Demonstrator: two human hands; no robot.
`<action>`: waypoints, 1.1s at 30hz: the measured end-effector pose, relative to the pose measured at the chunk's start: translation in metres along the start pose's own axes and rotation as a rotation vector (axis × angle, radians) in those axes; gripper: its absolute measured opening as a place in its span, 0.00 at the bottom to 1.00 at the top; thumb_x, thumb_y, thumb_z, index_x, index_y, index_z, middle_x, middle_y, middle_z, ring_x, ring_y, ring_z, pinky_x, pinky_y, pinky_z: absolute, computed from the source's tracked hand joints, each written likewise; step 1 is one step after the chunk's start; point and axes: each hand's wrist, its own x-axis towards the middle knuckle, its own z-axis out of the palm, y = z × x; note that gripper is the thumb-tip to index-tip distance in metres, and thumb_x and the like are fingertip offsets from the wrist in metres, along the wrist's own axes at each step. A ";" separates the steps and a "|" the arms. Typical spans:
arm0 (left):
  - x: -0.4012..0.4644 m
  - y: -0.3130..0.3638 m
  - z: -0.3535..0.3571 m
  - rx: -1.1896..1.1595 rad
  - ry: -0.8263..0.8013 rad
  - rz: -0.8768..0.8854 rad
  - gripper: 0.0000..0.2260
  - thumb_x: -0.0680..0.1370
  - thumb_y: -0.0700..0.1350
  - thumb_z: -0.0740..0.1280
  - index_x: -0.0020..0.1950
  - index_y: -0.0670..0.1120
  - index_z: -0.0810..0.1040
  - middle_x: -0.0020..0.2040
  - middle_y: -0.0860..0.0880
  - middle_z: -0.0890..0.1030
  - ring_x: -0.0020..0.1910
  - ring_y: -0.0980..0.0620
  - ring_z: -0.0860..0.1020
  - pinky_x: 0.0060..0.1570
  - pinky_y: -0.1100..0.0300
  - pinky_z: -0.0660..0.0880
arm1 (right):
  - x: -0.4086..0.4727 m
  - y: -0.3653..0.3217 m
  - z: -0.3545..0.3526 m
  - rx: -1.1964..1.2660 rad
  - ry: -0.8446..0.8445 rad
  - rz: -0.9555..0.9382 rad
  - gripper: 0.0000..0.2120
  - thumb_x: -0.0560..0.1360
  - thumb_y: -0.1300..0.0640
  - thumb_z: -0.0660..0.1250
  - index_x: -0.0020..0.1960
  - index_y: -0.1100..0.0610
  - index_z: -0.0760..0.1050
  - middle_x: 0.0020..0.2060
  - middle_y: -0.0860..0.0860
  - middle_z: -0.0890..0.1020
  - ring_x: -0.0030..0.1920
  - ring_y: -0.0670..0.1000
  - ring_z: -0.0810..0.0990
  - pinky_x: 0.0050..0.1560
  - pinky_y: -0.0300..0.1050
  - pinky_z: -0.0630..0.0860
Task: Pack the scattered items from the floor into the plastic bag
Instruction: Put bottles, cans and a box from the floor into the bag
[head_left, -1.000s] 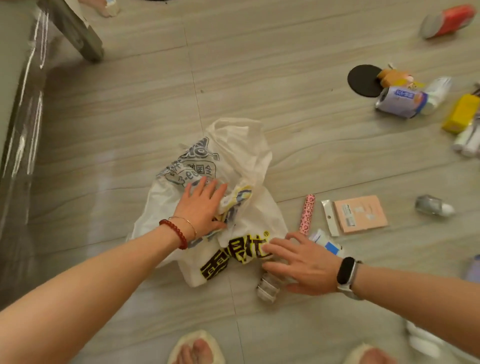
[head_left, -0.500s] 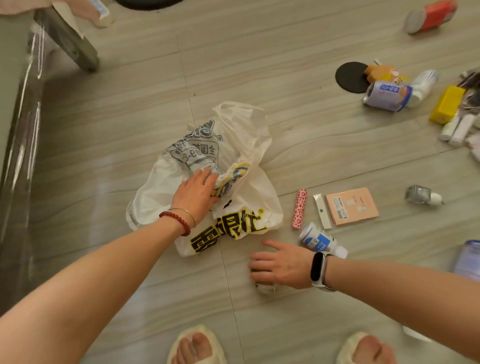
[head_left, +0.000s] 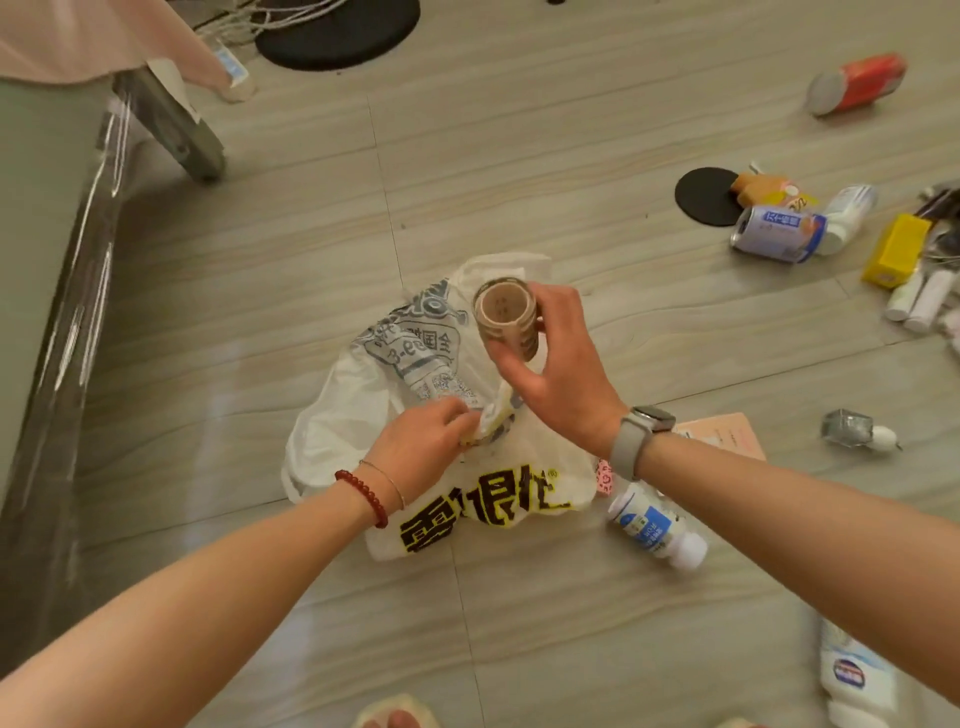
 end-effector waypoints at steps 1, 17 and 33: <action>-0.001 0.002 0.000 0.020 0.015 0.087 0.09 0.73 0.41 0.62 0.52 0.40 0.73 0.42 0.42 0.80 0.34 0.44 0.79 0.29 0.57 0.77 | 0.007 -0.001 -0.001 -0.034 -0.011 -0.009 0.24 0.72 0.53 0.67 0.64 0.61 0.66 0.56 0.55 0.71 0.53 0.43 0.67 0.55 0.34 0.70; 0.013 -0.019 -0.034 0.252 0.322 0.212 0.05 0.71 0.36 0.61 0.44 0.44 0.69 0.37 0.45 0.78 0.33 0.48 0.74 0.36 0.59 0.63 | 0.008 0.062 -0.042 -0.435 -0.287 0.678 0.36 0.75 0.46 0.62 0.75 0.55 0.46 0.75 0.57 0.45 0.74 0.62 0.48 0.72 0.56 0.54; 0.048 -0.031 -0.062 0.174 0.430 -0.353 0.24 0.66 0.35 0.73 0.59 0.47 0.70 0.43 0.42 0.79 0.25 0.44 0.75 0.19 0.60 0.69 | 0.072 0.040 -0.033 -0.368 0.122 0.021 0.20 0.75 0.65 0.55 0.66 0.63 0.68 0.64 0.61 0.72 0.66 0.60 0.69 0.68 0.50 0.63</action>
